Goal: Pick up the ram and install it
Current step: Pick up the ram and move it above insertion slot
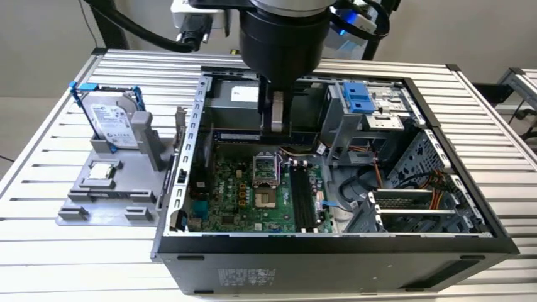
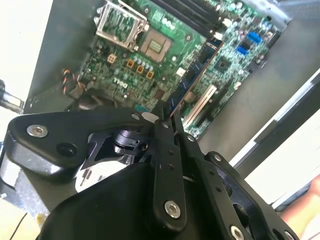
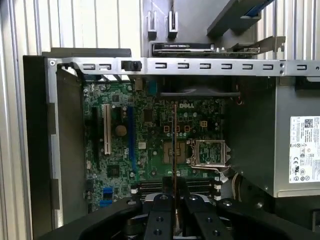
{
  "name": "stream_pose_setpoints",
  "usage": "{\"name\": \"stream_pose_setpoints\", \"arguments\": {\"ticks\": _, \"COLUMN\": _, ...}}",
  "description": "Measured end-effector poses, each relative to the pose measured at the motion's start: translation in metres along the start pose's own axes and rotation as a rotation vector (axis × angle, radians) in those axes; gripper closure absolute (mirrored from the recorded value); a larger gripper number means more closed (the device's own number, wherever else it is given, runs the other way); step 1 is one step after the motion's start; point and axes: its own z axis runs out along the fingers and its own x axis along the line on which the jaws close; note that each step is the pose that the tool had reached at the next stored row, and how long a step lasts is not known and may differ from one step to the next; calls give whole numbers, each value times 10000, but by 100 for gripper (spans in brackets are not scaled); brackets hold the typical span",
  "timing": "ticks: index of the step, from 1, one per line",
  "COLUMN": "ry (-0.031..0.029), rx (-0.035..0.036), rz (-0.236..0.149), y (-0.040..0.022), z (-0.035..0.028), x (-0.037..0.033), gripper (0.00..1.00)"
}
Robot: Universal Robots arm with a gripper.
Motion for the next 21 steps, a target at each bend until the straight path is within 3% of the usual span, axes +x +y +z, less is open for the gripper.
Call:
{"name": "stream_pose_setpoints", "arguments": {"ticks": 16, "ry": -2, "rx": 1, "rz": 15, "y": -579, "z": 0, "x": -29, "gripper": 100}}
{"name": "stream_pose_setpoints", "arguments": {"ticks": 21, "ry": -8, "rx": 10, "rz": 118, "y": -698, "z": 2, "x": -34, "gripper": 100}}
